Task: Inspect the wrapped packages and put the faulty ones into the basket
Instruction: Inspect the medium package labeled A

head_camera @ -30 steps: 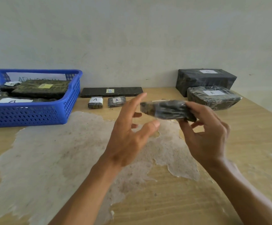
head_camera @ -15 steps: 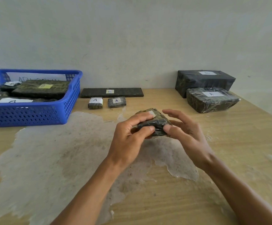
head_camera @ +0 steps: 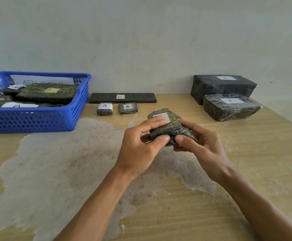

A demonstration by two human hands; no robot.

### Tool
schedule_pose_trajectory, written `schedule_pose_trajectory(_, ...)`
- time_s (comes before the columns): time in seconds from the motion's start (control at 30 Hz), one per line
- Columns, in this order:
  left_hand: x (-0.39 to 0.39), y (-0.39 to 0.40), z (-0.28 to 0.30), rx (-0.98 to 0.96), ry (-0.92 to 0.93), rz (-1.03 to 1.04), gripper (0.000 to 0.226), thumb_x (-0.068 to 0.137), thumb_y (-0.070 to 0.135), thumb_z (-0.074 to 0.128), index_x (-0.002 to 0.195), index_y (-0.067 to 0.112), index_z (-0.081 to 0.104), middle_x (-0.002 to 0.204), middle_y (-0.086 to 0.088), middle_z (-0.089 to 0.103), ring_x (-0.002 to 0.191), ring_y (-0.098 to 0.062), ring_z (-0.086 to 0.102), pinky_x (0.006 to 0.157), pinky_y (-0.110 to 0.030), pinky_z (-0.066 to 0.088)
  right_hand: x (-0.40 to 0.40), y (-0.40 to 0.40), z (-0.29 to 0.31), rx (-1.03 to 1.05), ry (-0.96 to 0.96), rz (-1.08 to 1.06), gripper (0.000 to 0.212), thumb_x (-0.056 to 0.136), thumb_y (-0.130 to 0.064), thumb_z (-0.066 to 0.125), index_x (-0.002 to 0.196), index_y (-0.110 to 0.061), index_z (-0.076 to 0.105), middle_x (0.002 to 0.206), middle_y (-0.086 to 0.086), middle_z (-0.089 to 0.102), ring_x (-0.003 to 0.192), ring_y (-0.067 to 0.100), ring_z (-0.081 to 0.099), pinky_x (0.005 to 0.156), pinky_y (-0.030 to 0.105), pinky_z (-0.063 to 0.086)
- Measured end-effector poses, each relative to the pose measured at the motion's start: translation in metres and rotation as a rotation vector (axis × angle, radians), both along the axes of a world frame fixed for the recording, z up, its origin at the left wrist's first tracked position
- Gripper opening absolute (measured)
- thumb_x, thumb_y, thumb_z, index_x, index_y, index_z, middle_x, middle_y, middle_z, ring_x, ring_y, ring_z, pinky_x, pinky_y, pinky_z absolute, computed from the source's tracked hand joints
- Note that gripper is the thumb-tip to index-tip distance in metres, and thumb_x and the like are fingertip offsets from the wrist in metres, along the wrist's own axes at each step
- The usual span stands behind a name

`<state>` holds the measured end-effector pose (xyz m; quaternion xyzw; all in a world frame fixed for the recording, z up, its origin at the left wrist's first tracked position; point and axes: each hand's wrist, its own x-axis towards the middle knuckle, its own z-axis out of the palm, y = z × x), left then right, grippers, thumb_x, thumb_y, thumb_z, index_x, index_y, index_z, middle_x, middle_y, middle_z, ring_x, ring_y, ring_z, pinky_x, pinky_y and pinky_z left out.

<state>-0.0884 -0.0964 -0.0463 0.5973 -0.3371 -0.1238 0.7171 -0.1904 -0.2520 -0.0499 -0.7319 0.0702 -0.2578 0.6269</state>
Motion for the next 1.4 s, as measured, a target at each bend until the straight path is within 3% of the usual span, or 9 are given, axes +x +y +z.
schedule_pose_trajectory(0.4, 0.005, 0.001, -0.005, 0.006, 0.06, -0.037, 0.038, 0.076, -0.005, 0.08, 0.109, 0.014, 0.077, 0.125, 0.008, 0.071, 0.126, -0.004, 0.059, 0.099, -0.04, 0.056, -0.001, -0.015, 0.005, 0.378, 0.006, 0.195, 0.091, 0.057, -0.034, 0.098, 0.135, -0.005, 0.06, 0.128, 0.021, 0.068, 0.113, 0.035, 0.069, 0.087, 0.033, 0.059)
schedule_pose_trajectory(0.57, 0.008, 0.006, 0.001, 0.063, 0.024, -0.071, 0.043, 0.063, 0.021, 0.086, 0.105, 0.024, 0.079, 0.135, 0.016, 0.061, 0.125, -0.017, 0.061, 0.092, -0.042, 0.058, 0.0, -0.017, 0.005, 0.446, -0.003, 0.249, 0.088, 0.053, -0.019, 0.099, 0.131, -0.001, 0.064, 0.128, 0.027, 0.066, 0.11, 0.034, 0.07, 0.083, 0.033, 0.06)
schedule_pose_trajectory(0.67, 0.01, 0.006, 0.005, 0.059, 0.122, -0.057, 0.056, 0.067, 0.039, 0.082, 0.121, 0.036, 0.068, 0.146, 0.01, 0.048, 0.124, -0.023, 0.06, 0.084, -0.033, 0.06, 0.0, -0.019, 0.005, 0.435, 0.011, 0.271, 0.084, 0.046, -0.014, 0.1, 0.124, -0.003, 0.07, 0.126, 0.027, 0.067, 0.105, 0.033, 0.071, 0.08, 0.032, 0.062)
schedule_pose_trajectory(0.77, 0.013, 0.006, 0.006, 0.104, 0.219, 0.022, 0.07, 0.073, 0.05, 0.078, 0.136, 0.042, 0.051, 0.14, 0.001, 0.057, 0.123, -0.025, 0.061, 0.094, -0.045, 0.058, -0.001, -0.022, 0.004, 0.421, 0.016, 0.304, 0.073, 0.04, -0.003, 0.089, 0.112, -0.006, 0.077, 0.122, 0.023, 0.07, 0.103, 0.03, 0.072, 0.075, 0.03, 0.063)
schedule_pose_trajectory(0.87, 0.017, 0.01, 0.008, 0.099, 0.337, 0.105, 0.071, 0.086, 0.035, 0.073, 0.148, 0.03, 0.038, 0.118, -0.006, 0.072, 0.101, -0.017, 0.072, 0.075, -0.029, 0.06, -0.002, -0.02, 0.004, 0.349, 0.053, 0.308, 0.062, 0.044, 0.012, 0.063, 0.099, -0.01, 0.081, 0.116, 0.02, 0.072, 0.097, 0.029, 0.072, 0.067, 0.029, 0.062)
schedule_pose_trajectory(0.93, 0.021, 0.011, 0.008, 0.068, 0.425, 0.155, 0.064, 0.092, 0.023, 0.07, 0.148, 0.026, 0.039, 0.106, -0.006, 0.076, 0.093, -0.018, 0.074, 0.076, -0.034, 0.06, -0.002, -0.019, 0.004, 0.293, 0.076, 0.3, 0.064, 0.044, 0.015, 0.056, 0.095, -0.012, 0.082, 0.112, 0.02, 0.074, 0.094, 0.029, 0.072, 0.064, 0.03, 0.061)
schedule_pose_trajectory(1.03, 0.026, 0.011, 0.007, -0.029, 0.551, 0.173, 0.056, 0.091, 0.008, 0.069, 0.142, 0.019, 0.049, 0.103, -0.008, 0.077, 0.093, -0.02, 0.074, 0.091, -0.044, 0.057, -0.002, -0.016, 0.006, 0.24, 0.071, 0.336, 0.067, 0.051, 0.014, 0.054, 0.107, -0.011, 0.079, 0.116, 0.022, 0.072, 0.098, 0.031, 0.07, 0.07, 0.034, 0.06)
schedule_pose_trajectory(1.17, 0.031, 0.014, 0.008, -0.15, 0.621, 0.122, 0.047, 0.093, -0.002, 0.062, 0.137, 0.013, 0.054, 0.095, -0.005, 0.079, 0.084, -0.015, 0.074, 0.078, -0.034, 0.058, -0.003, -0.014, 0.01, 0.29, 0.064, 0.349, 0.067, 0.076, 0.004, 0.057, 0.138, -0.021, 0.058, 0.116, 0.028, 0.07, 0.089, 0.033, 0.069, 0.074, 0.04, 0.059)
schedule_pose_trajectory(1.4, 0.032, 0.017, 0.009, -0.091, 0.54, 0.054, 0.032, 0.088, 0.005, 0.065, 0.119, 0.012, 0.065, 0.094, -0.006, 0.074, 0.082, -0.017, 0.068, 0.073, -0.034, 0.052, -0.004, -0.01, 0.014, 0.216, 0.098, 0.183, 0.05, 0.08, -0.008, 0.064, 0.13, -0.008, 0.061, 0.105, 0.03, 0.073, 0.087, 0.039, 0.07, 0.07, 0.037, 0.061)
